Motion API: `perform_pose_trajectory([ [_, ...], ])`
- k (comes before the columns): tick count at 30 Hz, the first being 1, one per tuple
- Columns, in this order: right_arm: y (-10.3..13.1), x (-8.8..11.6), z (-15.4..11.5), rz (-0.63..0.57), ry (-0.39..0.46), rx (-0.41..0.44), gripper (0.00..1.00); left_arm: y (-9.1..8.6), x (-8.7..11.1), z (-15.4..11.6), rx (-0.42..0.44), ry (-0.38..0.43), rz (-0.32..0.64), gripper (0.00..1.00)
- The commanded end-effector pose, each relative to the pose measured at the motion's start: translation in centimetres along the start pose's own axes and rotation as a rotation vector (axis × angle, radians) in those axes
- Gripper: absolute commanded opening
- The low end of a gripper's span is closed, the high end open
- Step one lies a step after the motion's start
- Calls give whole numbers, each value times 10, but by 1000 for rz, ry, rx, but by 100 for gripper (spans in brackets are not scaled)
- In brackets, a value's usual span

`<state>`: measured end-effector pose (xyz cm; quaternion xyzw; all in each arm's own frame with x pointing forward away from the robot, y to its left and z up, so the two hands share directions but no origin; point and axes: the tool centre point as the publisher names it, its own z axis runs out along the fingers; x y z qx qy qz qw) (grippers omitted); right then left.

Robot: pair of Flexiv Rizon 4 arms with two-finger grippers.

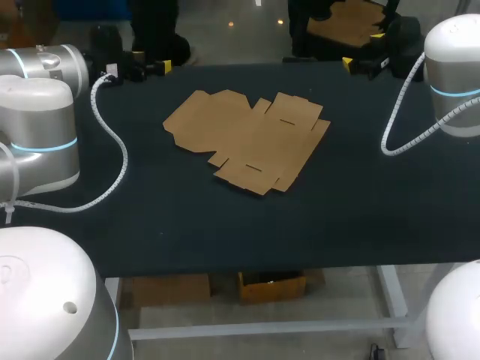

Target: Assemble the packaging by folding the flat box into shape, placing the metal phone stand inside, and closing the box properly

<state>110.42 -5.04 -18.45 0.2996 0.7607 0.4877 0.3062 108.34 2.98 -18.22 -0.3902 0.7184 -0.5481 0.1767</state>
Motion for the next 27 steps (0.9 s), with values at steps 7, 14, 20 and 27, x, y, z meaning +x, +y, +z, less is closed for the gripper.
perform_pose_trajectory([
  [7, 0, 0, 0, 6, 0, 8, 100, -1, 1, -1, -30, -9, -8, 100],
  [14, -2, 2, -3, 38, 11, 79, 100, -1, 10, -8, -86, -26, -30, 100],
  [20, -5, 7, -8, 64, 31, 167, 100, 2, 19, -18, -152, -43, -74, 100],
  [27, -9, 13, -17, 102, 61, 237, 100, 9, 26, -32, -197, -35, -146, 100],
])
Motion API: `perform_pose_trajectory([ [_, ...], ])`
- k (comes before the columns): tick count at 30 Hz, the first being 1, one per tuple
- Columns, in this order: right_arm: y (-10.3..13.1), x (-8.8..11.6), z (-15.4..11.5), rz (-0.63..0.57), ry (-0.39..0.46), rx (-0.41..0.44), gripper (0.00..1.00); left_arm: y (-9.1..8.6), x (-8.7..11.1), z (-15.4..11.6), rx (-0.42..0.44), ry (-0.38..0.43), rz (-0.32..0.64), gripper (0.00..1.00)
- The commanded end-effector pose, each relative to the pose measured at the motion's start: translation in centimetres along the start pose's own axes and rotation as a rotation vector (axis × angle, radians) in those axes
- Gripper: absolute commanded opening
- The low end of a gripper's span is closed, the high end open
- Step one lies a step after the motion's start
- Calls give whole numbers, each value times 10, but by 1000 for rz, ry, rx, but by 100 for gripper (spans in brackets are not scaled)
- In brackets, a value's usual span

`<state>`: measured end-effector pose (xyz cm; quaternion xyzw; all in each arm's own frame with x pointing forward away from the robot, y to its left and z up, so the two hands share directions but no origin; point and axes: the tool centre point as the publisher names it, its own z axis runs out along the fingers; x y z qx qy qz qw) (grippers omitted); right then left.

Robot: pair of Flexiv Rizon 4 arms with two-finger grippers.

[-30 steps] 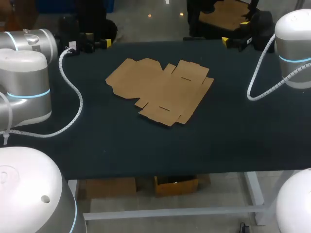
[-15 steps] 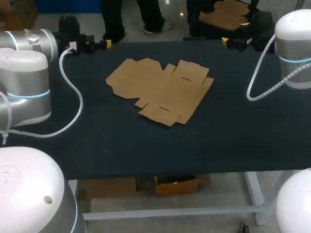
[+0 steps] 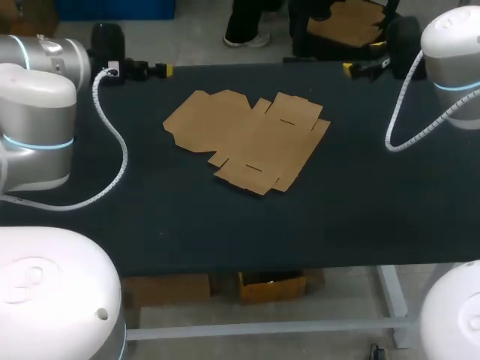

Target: Assemble the packaging by folding the flat box into shape, placing the metal phone stand inside, and closing the box properly

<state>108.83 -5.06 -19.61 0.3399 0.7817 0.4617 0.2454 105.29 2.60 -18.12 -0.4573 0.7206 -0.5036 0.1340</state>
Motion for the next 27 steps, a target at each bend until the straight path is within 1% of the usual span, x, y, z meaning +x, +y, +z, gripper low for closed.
perform_pose_trajectory([
  [1, 2, 2, -10, 18, 7, 126, 100, 3, 4, -15, -80, 3, -23, 100],
  [5, -4, 7, -14, 44, 18, 169, 100, 11, 8, -22, -127, 7, -46, 100],
  [9, -10, 9, -19, 102, 27, 215, 100, 17, 10, -27, -169, 0, -86, 100],
  [12, -16, 11, -22, 137, 40, 240, 100, 21, 14, -30, -206, -7, -95, 100],
  [21, -36, 19, -33, 216, 60, 327, 100, 42, 23, -40, -309, -53, -162, 100],
  [25, -45, 24, -38, 258, 70, 354, 100, 52, 28, -45, -347, -63, -174, 100],
  [27, -50, 25, -40, 282, 66, 372, 100, 56, 30, -48, -360, -54, -184, 100],
])
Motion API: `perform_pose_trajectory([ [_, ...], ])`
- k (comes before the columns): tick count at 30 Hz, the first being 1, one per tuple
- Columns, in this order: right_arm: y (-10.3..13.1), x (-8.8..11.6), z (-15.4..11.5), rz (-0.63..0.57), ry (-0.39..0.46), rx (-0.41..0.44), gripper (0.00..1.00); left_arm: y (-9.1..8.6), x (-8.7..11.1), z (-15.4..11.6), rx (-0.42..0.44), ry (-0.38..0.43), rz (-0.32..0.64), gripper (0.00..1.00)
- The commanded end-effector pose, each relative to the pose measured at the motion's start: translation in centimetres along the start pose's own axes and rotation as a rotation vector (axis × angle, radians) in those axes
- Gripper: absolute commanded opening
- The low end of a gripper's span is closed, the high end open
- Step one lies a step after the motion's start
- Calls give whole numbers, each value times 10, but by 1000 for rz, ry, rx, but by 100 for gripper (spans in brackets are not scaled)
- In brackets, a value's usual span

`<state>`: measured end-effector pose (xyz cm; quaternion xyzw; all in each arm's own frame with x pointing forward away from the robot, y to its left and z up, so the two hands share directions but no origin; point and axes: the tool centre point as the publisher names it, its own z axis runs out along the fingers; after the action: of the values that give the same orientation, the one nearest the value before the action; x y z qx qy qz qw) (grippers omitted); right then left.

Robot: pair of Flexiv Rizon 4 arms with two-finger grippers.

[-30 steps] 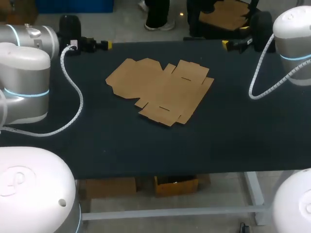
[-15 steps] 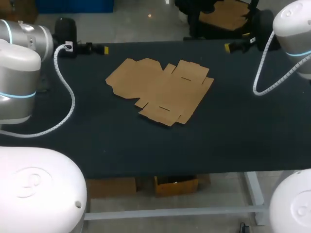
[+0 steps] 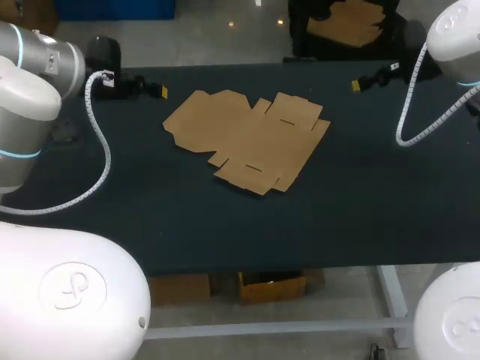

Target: Assemble the packaging by folding the flat box into shape, placing the metal phone stand inside, and closing the box properly

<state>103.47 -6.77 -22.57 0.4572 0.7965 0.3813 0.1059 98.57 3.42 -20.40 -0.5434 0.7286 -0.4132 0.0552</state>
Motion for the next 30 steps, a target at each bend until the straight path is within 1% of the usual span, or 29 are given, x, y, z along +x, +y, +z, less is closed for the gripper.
perform_pose_trajectory([
  [1, -6, 1, -7, 30, 2, 83, 100, 6, 5, -11, -133, -4, -13, 100],
  [3, -9, 2, -7, 49, 14, 104, 100, 8, 4, -14, -149, 9, -8, 100],
  [30, -9, 2, -7, 49, 14, 104, 100, 9, 4, -13, -142, 12, -12, 100],
])
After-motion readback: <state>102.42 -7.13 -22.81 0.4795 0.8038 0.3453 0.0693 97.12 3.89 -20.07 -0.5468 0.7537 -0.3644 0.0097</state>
